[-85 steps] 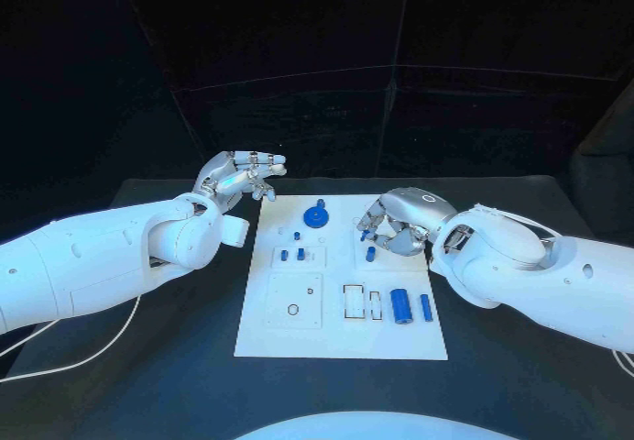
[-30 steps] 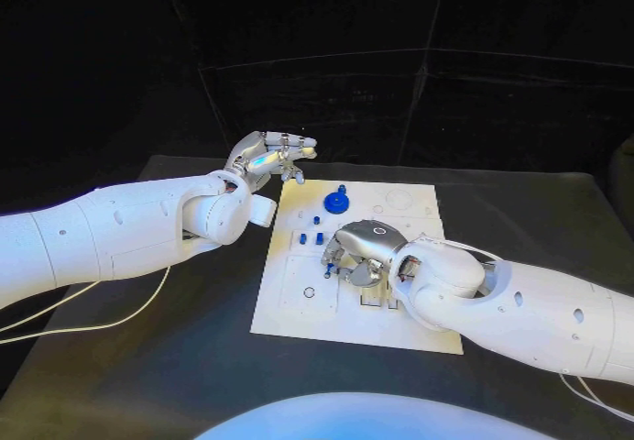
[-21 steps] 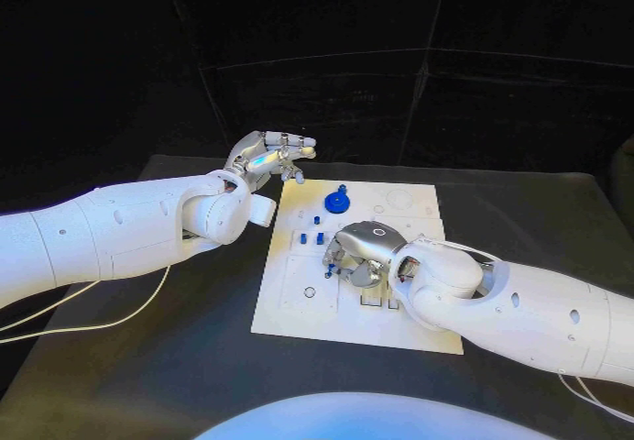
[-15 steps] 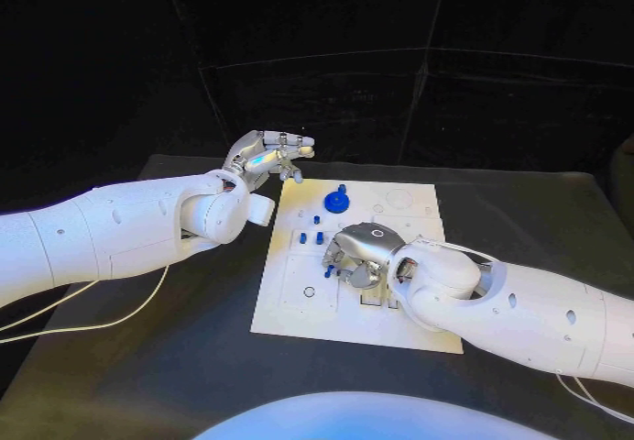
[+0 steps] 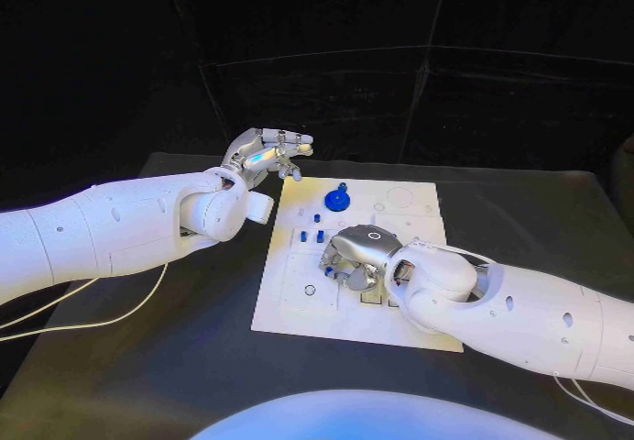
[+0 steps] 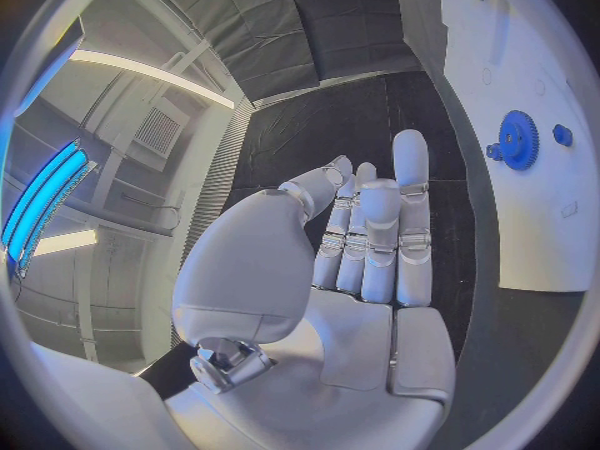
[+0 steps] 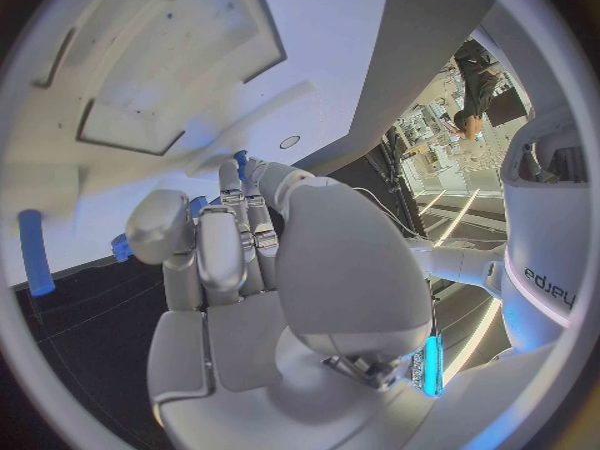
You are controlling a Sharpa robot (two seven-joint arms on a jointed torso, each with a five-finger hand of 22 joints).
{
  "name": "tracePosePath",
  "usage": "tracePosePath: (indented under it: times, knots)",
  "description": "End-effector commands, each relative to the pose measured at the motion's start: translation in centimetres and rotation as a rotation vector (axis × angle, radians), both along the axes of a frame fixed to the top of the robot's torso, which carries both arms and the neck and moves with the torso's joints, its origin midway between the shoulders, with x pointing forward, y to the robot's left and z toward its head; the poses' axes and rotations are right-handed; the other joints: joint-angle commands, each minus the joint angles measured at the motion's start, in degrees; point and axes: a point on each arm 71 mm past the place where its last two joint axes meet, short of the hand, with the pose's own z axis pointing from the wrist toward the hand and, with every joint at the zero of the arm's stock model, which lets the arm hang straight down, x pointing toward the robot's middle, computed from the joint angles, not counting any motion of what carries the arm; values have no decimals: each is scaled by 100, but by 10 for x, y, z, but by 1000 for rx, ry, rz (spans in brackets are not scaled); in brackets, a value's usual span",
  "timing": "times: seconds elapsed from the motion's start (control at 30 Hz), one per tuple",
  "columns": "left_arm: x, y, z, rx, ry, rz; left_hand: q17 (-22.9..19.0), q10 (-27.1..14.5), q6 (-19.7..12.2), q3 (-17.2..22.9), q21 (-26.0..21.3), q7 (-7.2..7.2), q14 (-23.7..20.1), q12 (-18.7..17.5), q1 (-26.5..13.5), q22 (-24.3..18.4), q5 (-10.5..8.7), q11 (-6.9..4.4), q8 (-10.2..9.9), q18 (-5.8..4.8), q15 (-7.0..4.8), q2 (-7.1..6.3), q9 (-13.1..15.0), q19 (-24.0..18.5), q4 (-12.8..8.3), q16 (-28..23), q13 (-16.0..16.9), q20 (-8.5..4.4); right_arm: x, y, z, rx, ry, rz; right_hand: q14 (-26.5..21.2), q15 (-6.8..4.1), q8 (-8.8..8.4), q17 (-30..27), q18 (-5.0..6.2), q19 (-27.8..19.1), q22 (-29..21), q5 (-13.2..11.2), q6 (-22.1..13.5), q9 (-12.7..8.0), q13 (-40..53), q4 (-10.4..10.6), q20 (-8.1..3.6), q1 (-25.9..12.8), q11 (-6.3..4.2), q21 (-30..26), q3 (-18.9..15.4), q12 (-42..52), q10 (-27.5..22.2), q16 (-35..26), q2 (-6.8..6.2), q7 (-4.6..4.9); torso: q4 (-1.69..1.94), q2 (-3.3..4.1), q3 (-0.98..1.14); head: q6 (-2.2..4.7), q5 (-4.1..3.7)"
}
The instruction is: Assemble the parts on the task board
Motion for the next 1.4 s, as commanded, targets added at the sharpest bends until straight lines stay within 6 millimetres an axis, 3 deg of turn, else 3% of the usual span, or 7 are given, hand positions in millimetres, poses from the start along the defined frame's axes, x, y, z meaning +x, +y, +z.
tracePosePath:
  times: [0.03, 0.27, 0.4, 0.63, 0.9, 1.17, 1.4]
  knots:
    - [0, 0, 1, -7, -3, -7, 2, -40, -10, -23, -17, 9, -36, 20, -19, -10, 29, 13, -21, 33, 3, -20, -7, -40, -18, 0, -7, 8, -2, 2, 0, -9, -1, 13, 204, -26, -3, -8, -74, 18, -7, 28, 31, 3, -4, -14, 8, -53, 11, 13, 10, -34, 20, 3, 10, 11, 2, -1, -1, -2, 0]
    - [1, 1, 1, -5, -1, -4, -3, -41, -10, -24, -19, 10, -38, 22, -19, -10, 29, 14, -21, 33, 3, -19, -6, -40, -18, 0, -7, 9, -1, 1, -1, -2, -4, 16, 184, 26, -50, -31, -62, -43, -97, 2, -209, -34, -20, -78, 39, -181, 79, -39, 21, -126, -174, 3, -72, 88, 4, -5, -3, -8, 11]
    - [1, 2, 1, -3, 3, -1, -3, -41, -10, -24, -19, 10, -38, 22, -19, -10, 29, 14, -21, 33, 3, -19, -6, -40, -18, 0, -7, 9, 1, 0, 0, 26, -15, 8, -275, 207, -43, -1120, 113, -568, -1121, -49, -947, -45, -21, -165, 187, -300, 303, -684, 72, -232, -976, -857, -195, 278, 1, -2, -3, -10, 8]
    - [1, 2, 1, -1, 10, -2, -9, -47, -13, -27, -22, 14, -41, 25, -29, -12, 28, 18, -21, 33, 6, -10, -6, -40, -8, 2, -7, 11, 0, -3, 7, 120, -30, -7, -517, 246, -36, -1719, 231, -896, -1786, -36, -1288, -29, 3, -310, 255, -322, 357, -1140, -10, -106, -1332, -1300, -201, 324, -7, -5, 1, 6, -4]
    - [1, 4, 0, 1, 17, -1, -17, -56, -20, -31, -25, 17, -45, 26, -37, -14, 28, 21, -25, 33, 9, -9, -7, -40, -3, 2, -8, 13, -8, -27, 19, 241, -16, -56, -387, 233, 36, -1637, 210, -785, -1682, 0, -1094, 7, 31, -359, 249, -376, 344, -1077, -42, 149, -1225, -1166, -186, 340, -1, -21, -9, 47, -7]
    - [1, 5, 1, -1, 8, 0, -8, -60, -21, -21, -28, 16, -42, 34, -20, -16, 30, 18, -24, 35, 9, 4, -5, -39, -11, 14, -7, 15, -8, -56, 37, 228, 2, -113, -19, 128, 151, -931, 53, -273, -782, 72, -671, 42, 18, -420, 170, -379, 219, -487, 79, 448, -821, -546, -120, 223, -11, -10, -6, 127, -83]
    - [0, 2, 1, -7, 1, -8, -4, -59, -19, -17, -29, 15, -41, 39, -10, -17, 30, 17, -22, 36, 7, 7, -4, -38, -17, 20, -6, 15, 11, -86, 44, 96, 5, -186, 110, 130, -1, -690, -36, -17, -285, -52, -753, -12, -18, -178, 181, -857, 165, -155, -522, 442, -871, -304, -402, 108, -8, -7, -5, 158, -134]
